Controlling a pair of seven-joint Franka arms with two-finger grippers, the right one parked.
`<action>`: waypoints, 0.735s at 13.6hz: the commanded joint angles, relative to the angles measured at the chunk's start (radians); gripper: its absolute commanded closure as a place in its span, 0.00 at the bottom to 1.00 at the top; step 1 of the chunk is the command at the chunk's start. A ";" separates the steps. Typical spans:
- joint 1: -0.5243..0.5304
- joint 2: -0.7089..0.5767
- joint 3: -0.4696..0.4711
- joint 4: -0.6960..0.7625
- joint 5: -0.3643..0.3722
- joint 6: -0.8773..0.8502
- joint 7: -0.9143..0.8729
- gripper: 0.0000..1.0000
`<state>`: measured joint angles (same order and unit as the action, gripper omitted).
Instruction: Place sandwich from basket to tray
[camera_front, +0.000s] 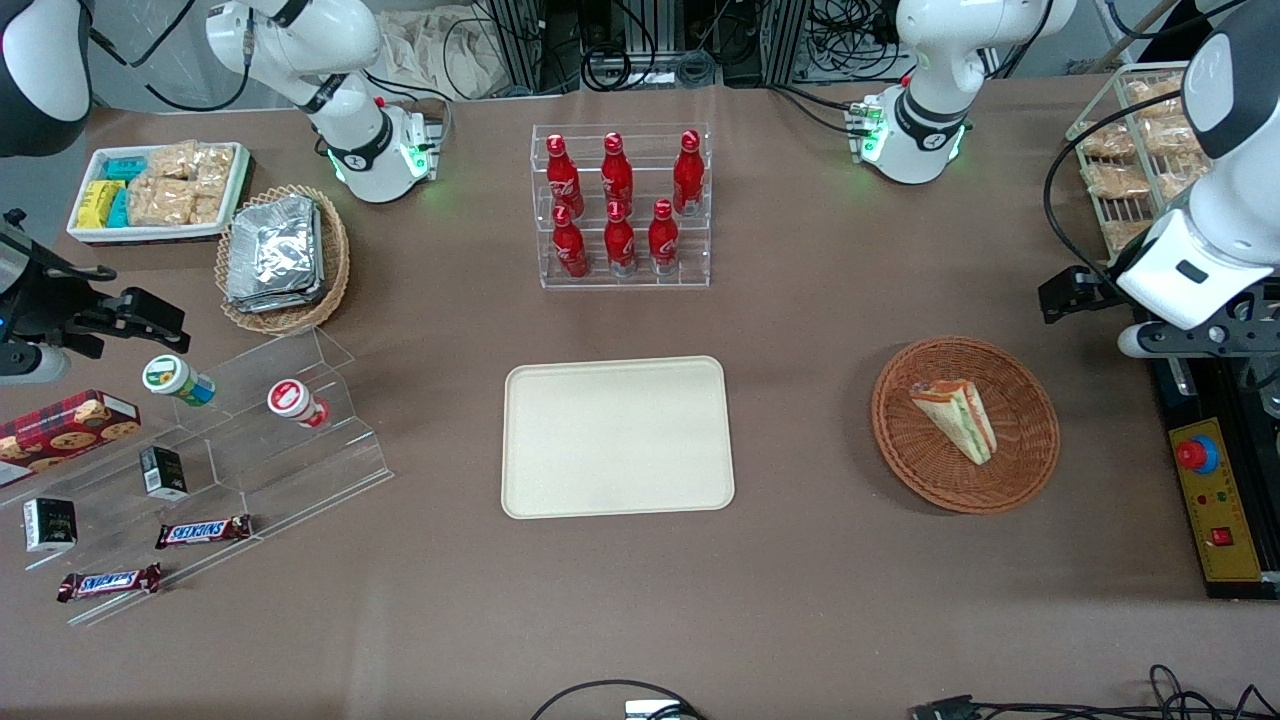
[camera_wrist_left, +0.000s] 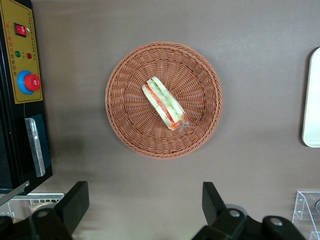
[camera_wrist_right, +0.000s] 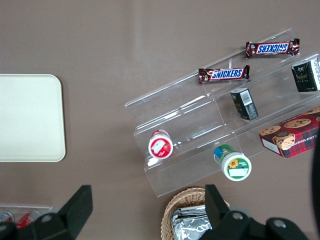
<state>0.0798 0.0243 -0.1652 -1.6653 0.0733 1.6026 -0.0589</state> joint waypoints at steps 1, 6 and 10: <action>0.006 0.008 -0.004 0.024 -0.016 -0.004 -0.012 0.00; 0.009 0.013 -0.004 0.035 -0.017 -0.003 -0.010 0.00; 0.011 0.025 -0.004 0.033 -0.017 0.010 -0.010 0.00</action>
<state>0.0846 0.0262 -0.1652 -1.6591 0.0665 1.6091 -0.0591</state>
